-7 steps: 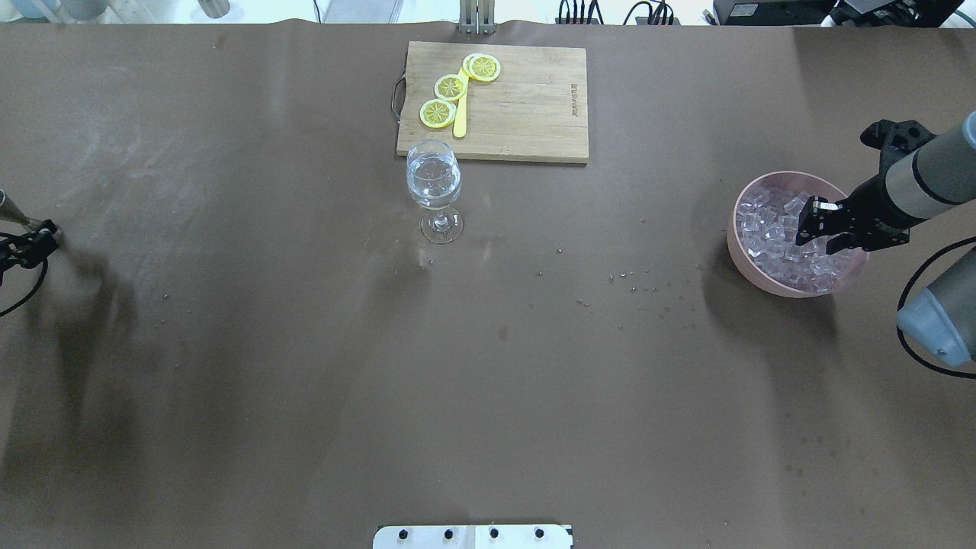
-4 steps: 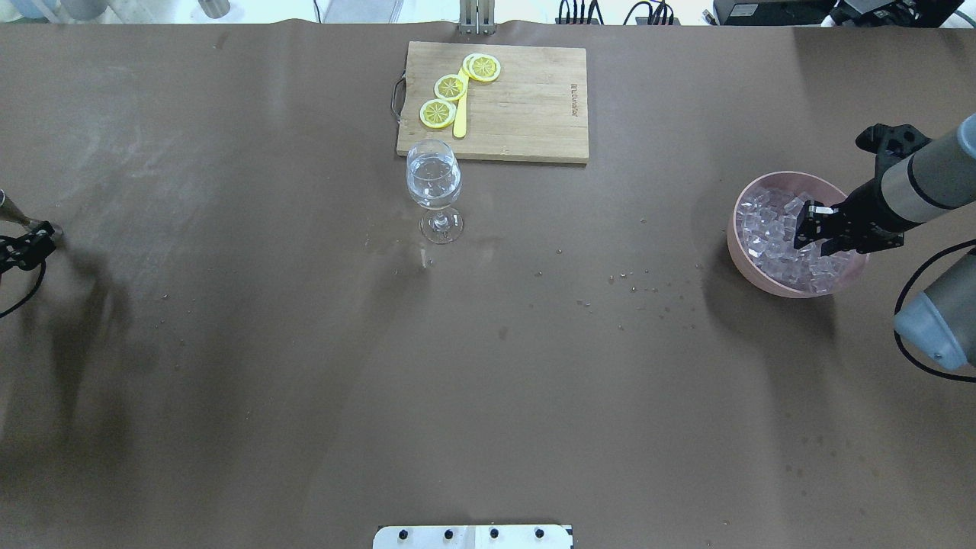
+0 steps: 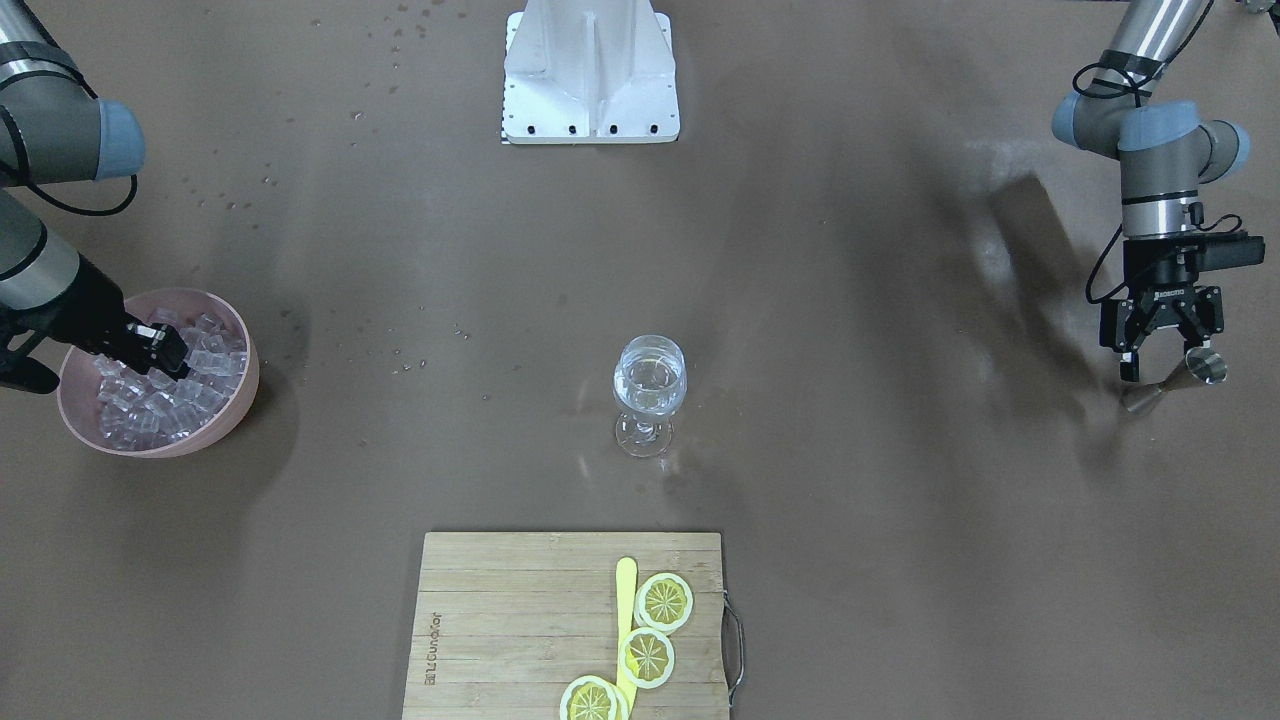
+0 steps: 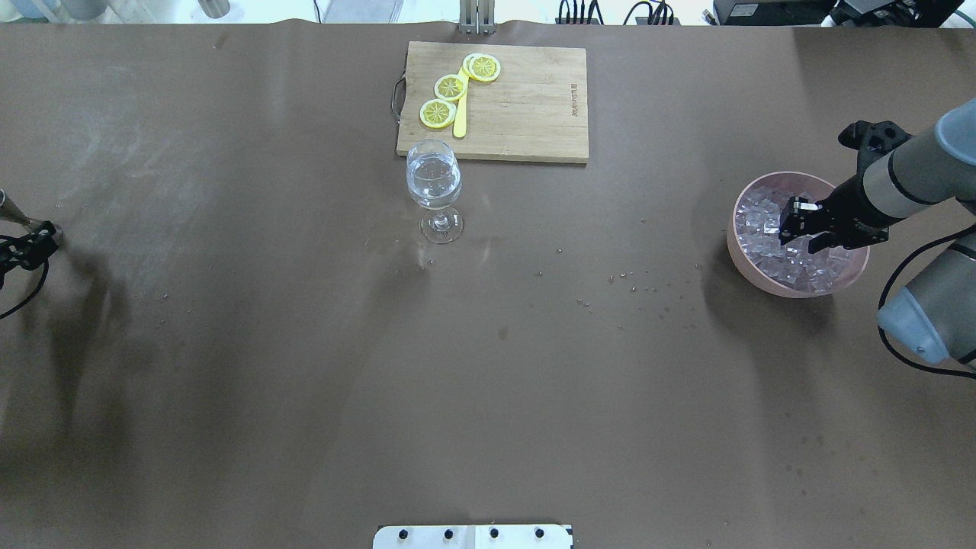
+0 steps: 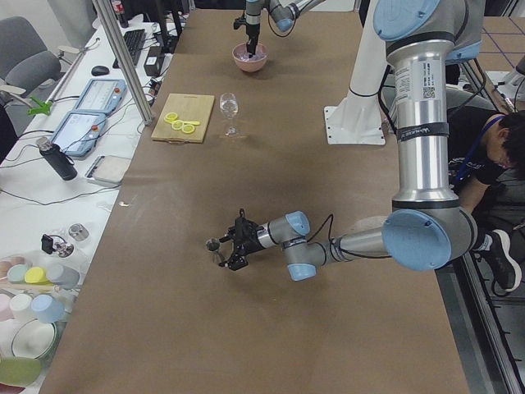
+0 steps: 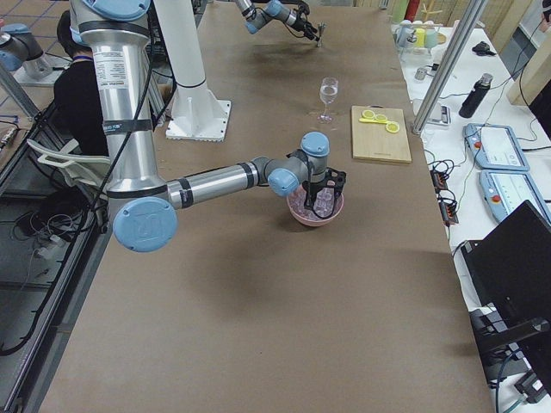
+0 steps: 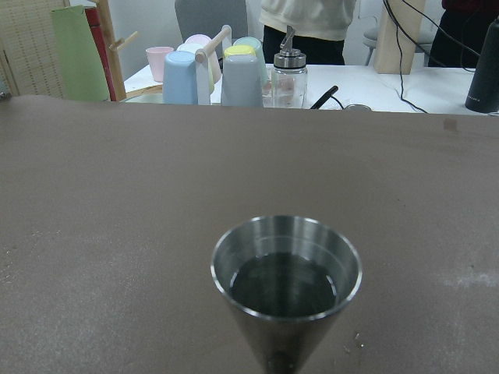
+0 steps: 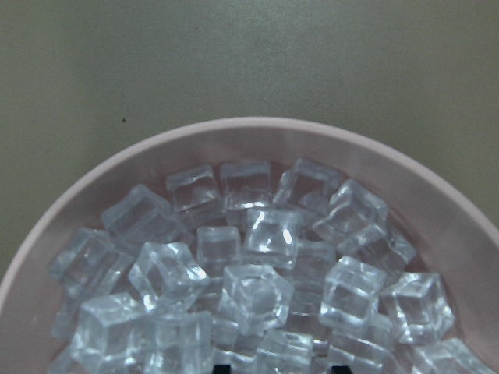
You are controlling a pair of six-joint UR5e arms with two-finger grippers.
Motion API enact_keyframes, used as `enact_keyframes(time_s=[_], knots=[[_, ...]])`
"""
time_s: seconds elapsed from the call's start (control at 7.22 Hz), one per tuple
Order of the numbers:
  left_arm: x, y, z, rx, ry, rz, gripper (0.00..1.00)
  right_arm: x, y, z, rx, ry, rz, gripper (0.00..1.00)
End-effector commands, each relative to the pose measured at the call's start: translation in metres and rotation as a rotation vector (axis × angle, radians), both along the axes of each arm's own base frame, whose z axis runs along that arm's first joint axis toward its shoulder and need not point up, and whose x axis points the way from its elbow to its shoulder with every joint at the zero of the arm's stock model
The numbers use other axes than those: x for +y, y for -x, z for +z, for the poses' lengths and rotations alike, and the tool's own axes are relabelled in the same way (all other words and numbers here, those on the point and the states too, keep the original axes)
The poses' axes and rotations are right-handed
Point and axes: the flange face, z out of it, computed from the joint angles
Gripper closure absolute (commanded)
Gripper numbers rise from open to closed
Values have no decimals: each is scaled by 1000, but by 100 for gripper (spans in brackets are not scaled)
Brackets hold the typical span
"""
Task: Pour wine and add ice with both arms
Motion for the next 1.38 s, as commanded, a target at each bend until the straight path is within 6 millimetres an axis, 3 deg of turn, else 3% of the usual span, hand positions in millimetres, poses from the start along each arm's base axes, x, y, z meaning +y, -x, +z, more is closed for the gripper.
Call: enact_keyframes(time_s=[0.0,0.69,1.25], knots=[[-3,-3,-1,0,-2,0,10,-1,1,-1,-1,0,-1,48],[-20,-10,-12,5,-13,-18,18,-10,-1,-23,-28,-17,5,46],[-22,5,1,-4,1,-40,19,-13,-7,-25,-30,-20,14,46]])
